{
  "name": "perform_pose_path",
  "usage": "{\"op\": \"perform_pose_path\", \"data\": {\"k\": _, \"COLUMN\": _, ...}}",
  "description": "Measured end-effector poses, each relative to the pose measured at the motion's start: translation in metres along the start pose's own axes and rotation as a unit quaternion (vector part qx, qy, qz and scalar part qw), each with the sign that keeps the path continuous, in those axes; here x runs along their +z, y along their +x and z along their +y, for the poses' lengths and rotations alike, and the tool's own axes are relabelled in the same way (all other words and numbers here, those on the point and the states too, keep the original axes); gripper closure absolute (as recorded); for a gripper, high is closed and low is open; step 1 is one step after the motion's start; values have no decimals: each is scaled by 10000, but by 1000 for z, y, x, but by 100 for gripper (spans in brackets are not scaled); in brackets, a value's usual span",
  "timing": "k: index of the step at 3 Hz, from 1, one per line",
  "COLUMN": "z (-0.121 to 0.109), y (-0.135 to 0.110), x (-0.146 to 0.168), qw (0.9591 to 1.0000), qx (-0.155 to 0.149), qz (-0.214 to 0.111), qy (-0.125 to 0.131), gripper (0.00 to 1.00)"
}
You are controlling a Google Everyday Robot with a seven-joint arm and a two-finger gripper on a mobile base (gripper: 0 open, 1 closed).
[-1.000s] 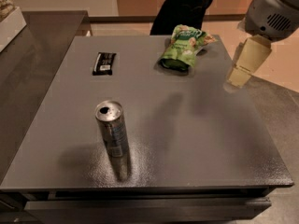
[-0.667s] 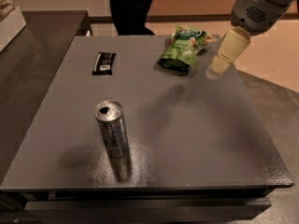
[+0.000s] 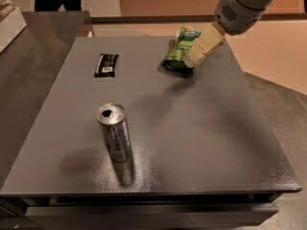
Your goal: Move green rice chip bag near redbull can
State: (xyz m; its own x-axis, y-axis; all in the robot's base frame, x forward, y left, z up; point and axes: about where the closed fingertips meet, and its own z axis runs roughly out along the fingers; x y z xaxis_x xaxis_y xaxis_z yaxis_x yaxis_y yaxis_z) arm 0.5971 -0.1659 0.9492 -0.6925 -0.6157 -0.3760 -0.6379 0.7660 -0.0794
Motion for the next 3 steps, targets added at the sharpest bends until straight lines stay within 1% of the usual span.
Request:
{"op": "perform_pose_path", "data": {"k": 1, "z": -12, "y": -13, "x": 20, "qw": 9961, "qx": 867, "qz": 53, "qy": 133, "gripper": 0}}
{"op": "perform_pose_path", "data": {"k": 2, "z": -24, "y": -26, "x": 38, "qw": 9860, "qx": 1651, "qz": 121, "qy": 207, "gripper": 0}}
{"op": "perform_pose_path", "data": {"k": 3, "z": -36, "y": -43, "x": 56, "qw": 9746, "qx": 2201, "qz": 320, "qy": 256, "gripper": 0}}
